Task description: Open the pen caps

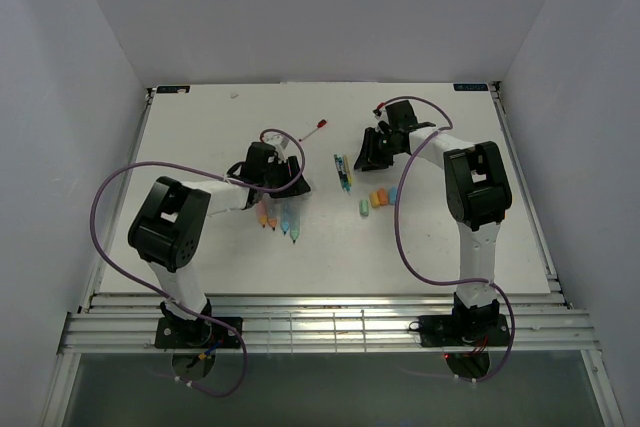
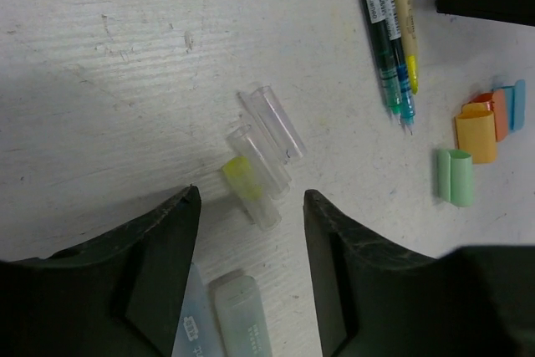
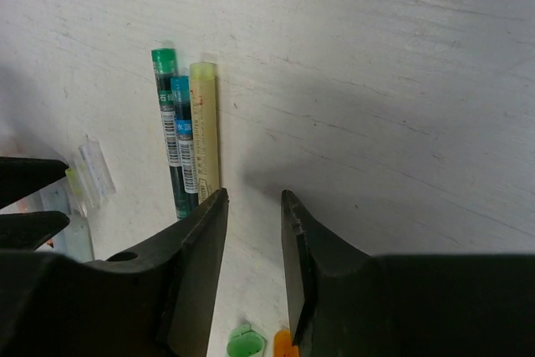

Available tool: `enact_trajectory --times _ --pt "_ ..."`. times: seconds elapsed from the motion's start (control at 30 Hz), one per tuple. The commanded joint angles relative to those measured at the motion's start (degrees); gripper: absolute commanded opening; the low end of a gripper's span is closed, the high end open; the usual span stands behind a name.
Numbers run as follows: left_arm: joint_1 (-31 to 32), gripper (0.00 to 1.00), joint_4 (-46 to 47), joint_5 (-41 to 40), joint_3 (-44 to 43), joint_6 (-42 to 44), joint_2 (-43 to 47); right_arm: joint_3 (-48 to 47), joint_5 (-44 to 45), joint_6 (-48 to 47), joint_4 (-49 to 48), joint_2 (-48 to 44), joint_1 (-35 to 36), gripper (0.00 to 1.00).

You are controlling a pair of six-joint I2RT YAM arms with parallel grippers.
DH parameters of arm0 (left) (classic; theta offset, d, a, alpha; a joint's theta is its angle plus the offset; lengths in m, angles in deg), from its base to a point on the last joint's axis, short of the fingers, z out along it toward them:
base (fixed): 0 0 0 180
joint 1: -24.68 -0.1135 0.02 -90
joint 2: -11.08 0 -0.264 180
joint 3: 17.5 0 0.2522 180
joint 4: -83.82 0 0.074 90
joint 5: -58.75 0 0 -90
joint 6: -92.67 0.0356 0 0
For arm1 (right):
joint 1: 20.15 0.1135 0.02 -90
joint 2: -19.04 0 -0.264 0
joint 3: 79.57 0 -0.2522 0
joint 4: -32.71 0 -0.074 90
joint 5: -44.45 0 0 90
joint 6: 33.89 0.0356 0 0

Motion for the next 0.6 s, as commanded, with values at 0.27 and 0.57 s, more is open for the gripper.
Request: enact_trajectory --times 0.27,0.57 --pt "-0.94 0.76 -0.48 -7.87 -1.75 4.75 7.55 4.05 -0.19 -1.66 -4.47 -7.43 -0.20 0.47" --pt "-5.42 0.79 -0.65 0.83 -22.73 26.19 -4.56 11.70 1.66 -3.77 -6.13 -19.39 -0.20 0.52"
